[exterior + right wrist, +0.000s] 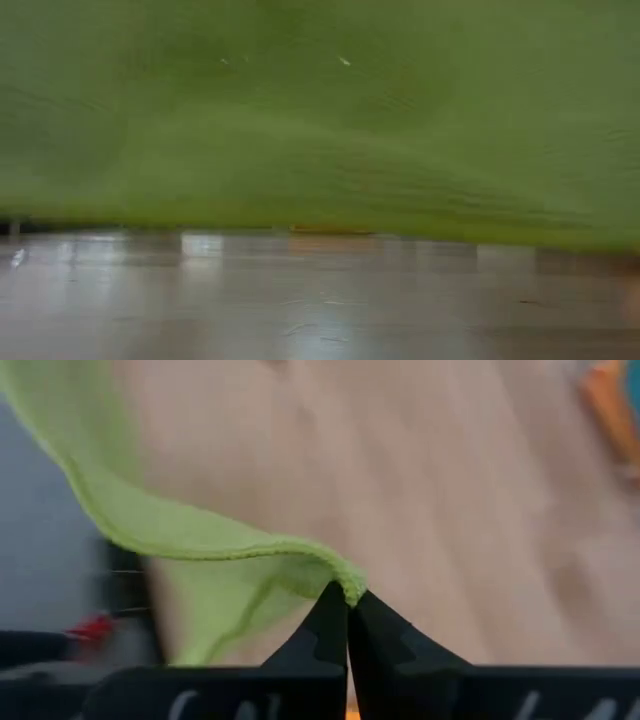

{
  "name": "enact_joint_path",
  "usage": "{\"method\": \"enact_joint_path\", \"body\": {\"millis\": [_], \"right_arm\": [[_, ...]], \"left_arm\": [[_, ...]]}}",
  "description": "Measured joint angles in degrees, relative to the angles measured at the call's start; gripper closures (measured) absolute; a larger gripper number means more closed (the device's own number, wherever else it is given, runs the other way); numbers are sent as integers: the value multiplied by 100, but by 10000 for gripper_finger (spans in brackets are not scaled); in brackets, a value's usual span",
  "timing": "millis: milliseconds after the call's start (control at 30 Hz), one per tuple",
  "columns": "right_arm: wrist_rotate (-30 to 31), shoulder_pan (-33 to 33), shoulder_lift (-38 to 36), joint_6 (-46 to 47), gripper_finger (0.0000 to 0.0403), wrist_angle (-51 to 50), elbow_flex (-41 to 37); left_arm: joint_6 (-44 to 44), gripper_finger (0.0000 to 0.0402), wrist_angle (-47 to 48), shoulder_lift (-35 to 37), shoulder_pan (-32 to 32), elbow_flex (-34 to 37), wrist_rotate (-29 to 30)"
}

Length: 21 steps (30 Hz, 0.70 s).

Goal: Fold microfiber towels
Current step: Fold the green towel

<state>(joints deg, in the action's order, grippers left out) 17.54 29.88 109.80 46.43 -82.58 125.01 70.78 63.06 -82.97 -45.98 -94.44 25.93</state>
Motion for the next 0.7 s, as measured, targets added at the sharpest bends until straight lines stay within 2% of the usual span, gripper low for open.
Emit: {"method": "enact_joint_path", "body": {"millis": [100, 167, 267, 433, 567, 700], "right_arm": [[79, -362, 355, -448, 403, -281, -4], [159, -601, 599, -865, 403, -258, -41], [512, -949, 910, -1377, 403, -147, -277], [840, -1596, 1203, -2152, 403, 289, -832], [833, -2039, 1237, -2710, 403, 1144, -1387], [633, -2237, 1237, -2727, 403, 1337, -1591]], "left_arm": [[336, 401, 1018, -107, 239, 211, -138], [414, 401, 1368, -139, 417, 511, -288], [338, 401, 1397, -157, 689, 1105, -364], [-297, 402, 1405, -159, 1268, 2088, -221], [-693, 402, 1406, -157, 1671, 2657, -146], [-821, 401, 1390, -156, 1801, 2840, -137]]}}
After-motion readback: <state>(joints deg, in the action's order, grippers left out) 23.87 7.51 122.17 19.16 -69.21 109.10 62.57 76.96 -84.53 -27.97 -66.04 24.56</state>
